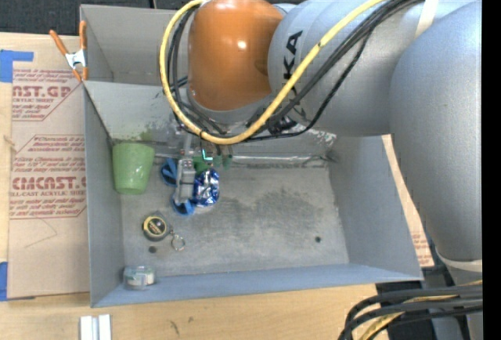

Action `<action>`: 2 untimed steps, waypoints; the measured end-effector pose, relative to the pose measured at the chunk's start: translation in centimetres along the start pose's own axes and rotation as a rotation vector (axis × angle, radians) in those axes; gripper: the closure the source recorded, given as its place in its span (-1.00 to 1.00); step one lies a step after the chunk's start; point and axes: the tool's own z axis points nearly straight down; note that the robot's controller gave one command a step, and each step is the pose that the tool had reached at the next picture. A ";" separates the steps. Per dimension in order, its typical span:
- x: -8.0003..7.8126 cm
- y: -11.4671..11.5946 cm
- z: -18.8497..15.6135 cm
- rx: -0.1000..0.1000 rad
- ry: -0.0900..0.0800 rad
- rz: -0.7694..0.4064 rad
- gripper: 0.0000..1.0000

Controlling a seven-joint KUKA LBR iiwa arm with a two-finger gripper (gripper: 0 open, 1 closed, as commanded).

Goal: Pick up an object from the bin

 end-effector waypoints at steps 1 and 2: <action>2.5 -5.2 14.3 0.001 -0.001 0.194 -1.00; 2.4 -5.0 13.9 -0.002 -0.006 0.192 1.00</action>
Offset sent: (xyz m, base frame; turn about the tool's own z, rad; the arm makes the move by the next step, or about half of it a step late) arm -0.0241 -0.0509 -0.1386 0.1928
